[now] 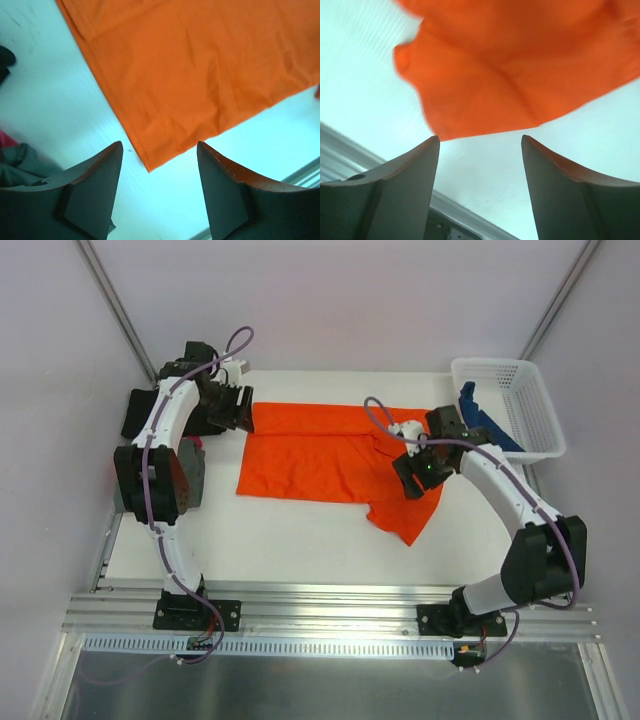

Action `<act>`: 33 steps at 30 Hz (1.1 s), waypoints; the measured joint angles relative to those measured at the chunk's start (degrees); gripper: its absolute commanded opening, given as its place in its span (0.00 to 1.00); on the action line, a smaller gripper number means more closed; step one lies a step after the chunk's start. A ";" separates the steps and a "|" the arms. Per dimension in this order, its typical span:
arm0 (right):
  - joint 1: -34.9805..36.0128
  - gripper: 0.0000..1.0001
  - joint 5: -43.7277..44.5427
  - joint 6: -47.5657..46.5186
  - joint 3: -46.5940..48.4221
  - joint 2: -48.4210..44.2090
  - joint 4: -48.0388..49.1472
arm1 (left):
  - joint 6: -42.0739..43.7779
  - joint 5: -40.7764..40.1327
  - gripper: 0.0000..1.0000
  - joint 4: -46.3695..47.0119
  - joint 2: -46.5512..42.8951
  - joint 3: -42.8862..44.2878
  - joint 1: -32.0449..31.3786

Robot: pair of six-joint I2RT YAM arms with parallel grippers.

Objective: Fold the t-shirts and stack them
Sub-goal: Fold the flattened tshirt in 1/3 of the way, then grap the side of the flattened tshirt closest away from the robot with both arms

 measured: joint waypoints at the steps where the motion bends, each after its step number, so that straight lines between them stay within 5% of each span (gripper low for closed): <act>1: 1.14 0.70 -0.66 -0.02 -2.58 -1.70 -0.55 | 0.07 0.00 0.61 -1.20 -0.42 -0.52 0.00; 9: 9.29 0.59 -1.75 -1.73 -16.24 -7.89 -2.67 | 0.15 -1.14 0.59 -5.20 -0.92 -6.82 0.00; 21: 17.25 0.55 5.14 -7.43 -25.70 -10.97 1.75 | -0.44 -3.08 0.60 -1.84 -7.26 -11.08 0.00; 33: 17.73 0.52 10.25 -11.52 -19.82 0.44 6.60 | -1.88 -2.62 0.60 -0.59 -7.63 -10.25 0.00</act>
